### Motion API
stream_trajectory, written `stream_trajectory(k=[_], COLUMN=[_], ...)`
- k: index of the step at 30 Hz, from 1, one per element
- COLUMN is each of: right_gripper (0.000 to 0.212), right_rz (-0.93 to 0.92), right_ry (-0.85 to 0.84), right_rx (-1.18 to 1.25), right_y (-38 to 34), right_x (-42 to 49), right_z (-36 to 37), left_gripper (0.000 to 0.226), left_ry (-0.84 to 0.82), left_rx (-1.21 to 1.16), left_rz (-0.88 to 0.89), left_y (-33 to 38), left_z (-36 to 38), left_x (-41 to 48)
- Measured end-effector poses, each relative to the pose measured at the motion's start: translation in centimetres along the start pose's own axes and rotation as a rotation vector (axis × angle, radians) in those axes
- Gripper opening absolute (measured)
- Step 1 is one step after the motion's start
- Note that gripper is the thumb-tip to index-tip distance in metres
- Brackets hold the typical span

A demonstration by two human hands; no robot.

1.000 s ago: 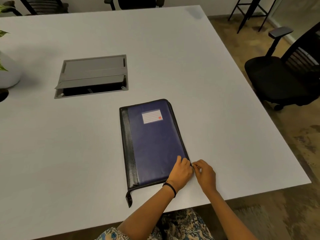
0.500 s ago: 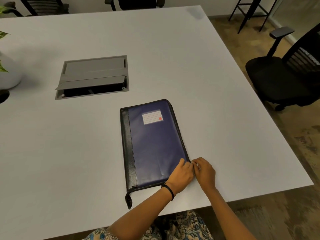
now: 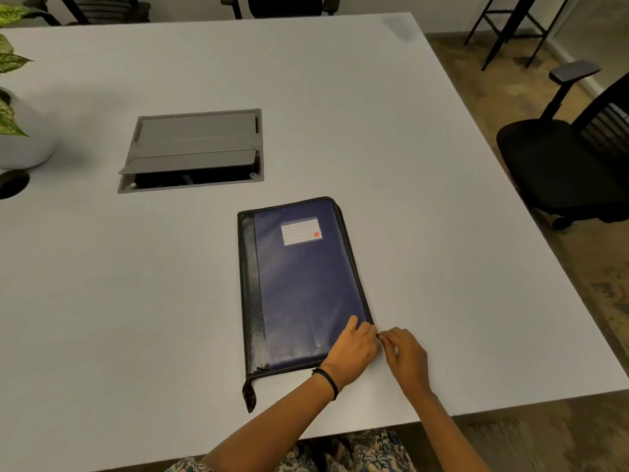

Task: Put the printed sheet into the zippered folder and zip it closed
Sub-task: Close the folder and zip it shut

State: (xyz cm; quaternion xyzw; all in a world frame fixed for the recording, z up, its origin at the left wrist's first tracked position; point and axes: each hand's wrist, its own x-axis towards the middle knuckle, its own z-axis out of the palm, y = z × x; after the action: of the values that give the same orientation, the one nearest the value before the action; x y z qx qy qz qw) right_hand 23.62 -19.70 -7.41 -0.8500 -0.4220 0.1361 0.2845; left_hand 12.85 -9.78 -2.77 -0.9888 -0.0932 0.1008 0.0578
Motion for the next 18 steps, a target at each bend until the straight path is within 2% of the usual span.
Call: stream_trajectory(k=[8, 12, 16, 18], right_gripper=[0.009, 0.011, 0.012, 0.010], right_rz=[0.065, 0.025, -0.051, -0.065], right_ry=[0.036, -0.003, -0.099, -0.098], right_rx=[-0.001, -0.025, -0.068, -0.057], right_y=[-1.7, -2.7, -2.6, -2.3], right_x=[4.7, 8.0, 9.0, 8.5], right_z=[0.6, 0.8, 1.1, 1.1], left_gripper=[0.023, 0.025, 0.012, 0.020], left_ry=[0.002, -0.030, -0.041, -0.070], left_rx=[0.008, 0.012, -0.006, -0.100], left_rz=[0.036, 0.065, 0.090, 0.069], left_y=[-0.1, 0.1, -0.7, -1.9], left_z=[0.0, 0.4, 0.9, 0.8], left_x=[-0.5, -1.0, -0.9, -0.6])
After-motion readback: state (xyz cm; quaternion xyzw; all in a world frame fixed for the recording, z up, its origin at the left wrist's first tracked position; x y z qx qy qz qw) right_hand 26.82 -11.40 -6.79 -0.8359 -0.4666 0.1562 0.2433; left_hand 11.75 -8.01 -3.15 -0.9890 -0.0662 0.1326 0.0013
